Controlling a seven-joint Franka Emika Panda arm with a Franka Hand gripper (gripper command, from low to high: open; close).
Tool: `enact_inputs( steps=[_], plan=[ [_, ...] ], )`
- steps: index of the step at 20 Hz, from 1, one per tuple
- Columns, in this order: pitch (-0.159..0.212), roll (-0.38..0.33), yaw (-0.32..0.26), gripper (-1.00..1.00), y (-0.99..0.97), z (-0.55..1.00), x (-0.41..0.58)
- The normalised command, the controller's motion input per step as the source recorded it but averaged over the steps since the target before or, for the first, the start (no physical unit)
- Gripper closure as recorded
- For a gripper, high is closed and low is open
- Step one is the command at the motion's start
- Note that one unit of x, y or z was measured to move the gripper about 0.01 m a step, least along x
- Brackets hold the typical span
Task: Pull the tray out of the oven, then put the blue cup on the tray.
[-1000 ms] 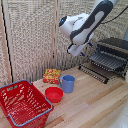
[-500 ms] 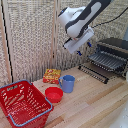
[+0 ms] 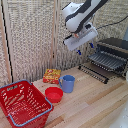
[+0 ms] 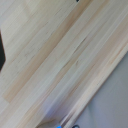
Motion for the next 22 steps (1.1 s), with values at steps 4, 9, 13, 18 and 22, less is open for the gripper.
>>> enact_inputs(
  steps=[4, 9, 13, 18, 22],
  plan=[
    [-0.006, 0.141, -0.248, -1.00, 0.28, -0.23, 0.000],
    [-0.038, 0.175, -0.209, -1.00, 0.35, -0.10, 0.000],
    [-0.051, 0.188, -0.196, -1.00, 0.37, -0.04, 0.000],
    [-0.047, 0.193, -0.174, -1.00, 0.38, -0.05, -0.056],
    [-0.021, 0.167, -0.120, -1.00, 0.44, -0.21, -0.216]
  ],
)
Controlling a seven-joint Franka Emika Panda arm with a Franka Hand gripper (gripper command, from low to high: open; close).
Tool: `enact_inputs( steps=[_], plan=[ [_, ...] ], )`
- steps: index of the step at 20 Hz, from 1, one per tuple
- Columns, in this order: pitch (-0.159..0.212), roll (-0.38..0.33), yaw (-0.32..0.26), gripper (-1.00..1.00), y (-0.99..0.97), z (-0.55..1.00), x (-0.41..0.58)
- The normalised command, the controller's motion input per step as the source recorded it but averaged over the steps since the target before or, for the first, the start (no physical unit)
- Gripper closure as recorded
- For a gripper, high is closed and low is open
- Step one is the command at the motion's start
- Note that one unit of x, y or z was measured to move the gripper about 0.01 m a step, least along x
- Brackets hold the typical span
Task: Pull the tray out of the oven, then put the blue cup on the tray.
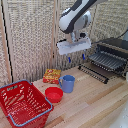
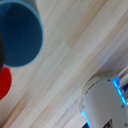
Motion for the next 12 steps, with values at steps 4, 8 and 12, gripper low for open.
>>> enact_inputs(
  steps=[4, 8, 12],
  plan=[
    [-0.015, 0.089, -0.102, -1.00, 0.47, -0.40, -0.414],
    [-0.053, 0.000, -0.066, -1.00, 0.22, -0.21, -0.479],
    [-0.041, -0.003, 0.006, -1.00, -0.09, -0.06, -0.037]
  ],
)
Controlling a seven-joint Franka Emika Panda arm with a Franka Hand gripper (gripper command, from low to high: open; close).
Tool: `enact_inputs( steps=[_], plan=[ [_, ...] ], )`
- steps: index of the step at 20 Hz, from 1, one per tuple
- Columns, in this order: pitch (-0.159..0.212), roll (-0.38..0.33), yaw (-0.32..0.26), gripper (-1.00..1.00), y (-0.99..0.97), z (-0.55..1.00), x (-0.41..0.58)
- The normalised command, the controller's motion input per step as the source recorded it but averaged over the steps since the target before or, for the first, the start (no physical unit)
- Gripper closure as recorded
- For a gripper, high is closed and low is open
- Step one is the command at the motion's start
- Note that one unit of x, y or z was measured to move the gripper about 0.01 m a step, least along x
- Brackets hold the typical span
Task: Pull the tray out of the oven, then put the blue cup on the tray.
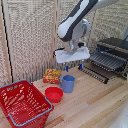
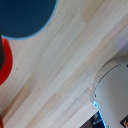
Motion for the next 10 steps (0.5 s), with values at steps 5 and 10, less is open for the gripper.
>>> enact_inputs(
  steps=[5, 10],
  plan=[
    [-0.049, -0.019, 0.040, -1.00, -0.20, -0.02, 0.098],
    [-0.067, 0.005, 0.005, -1.00, -0.09, -0.30, 0.012]
  ],
)
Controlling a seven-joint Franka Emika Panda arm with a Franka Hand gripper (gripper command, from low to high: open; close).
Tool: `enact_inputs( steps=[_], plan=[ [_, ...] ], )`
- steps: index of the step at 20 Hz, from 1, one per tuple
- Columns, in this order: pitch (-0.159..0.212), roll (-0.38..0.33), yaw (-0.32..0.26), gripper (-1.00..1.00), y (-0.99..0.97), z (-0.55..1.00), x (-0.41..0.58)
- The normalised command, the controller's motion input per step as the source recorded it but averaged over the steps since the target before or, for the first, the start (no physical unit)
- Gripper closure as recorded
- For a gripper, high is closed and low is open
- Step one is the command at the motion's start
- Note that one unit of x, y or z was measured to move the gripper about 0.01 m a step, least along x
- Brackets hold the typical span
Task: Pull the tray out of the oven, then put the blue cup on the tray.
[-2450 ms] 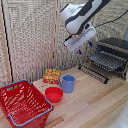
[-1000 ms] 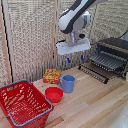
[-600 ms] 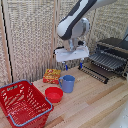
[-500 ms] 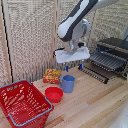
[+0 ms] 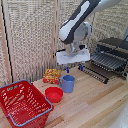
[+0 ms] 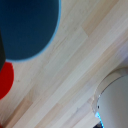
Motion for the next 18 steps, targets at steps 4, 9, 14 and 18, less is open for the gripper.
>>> enact_inputs(
  steps=[4, 9, 14, 18],
  plan=[
    [-0.021, 0.002, 0.009, -1.00, 0.00, -0.40, -0.053],
    [0.029, 0.004, 0.082, -1.00, -0.25, -0.36, -0.007],
    [-0.003, 0.005, 0.234, -1.00, -0.22, -0.13, 0.019],
    [-0.005, 0.009, 0.126, 1.00, -0.04, 0.00, -0.002]
  ],
)
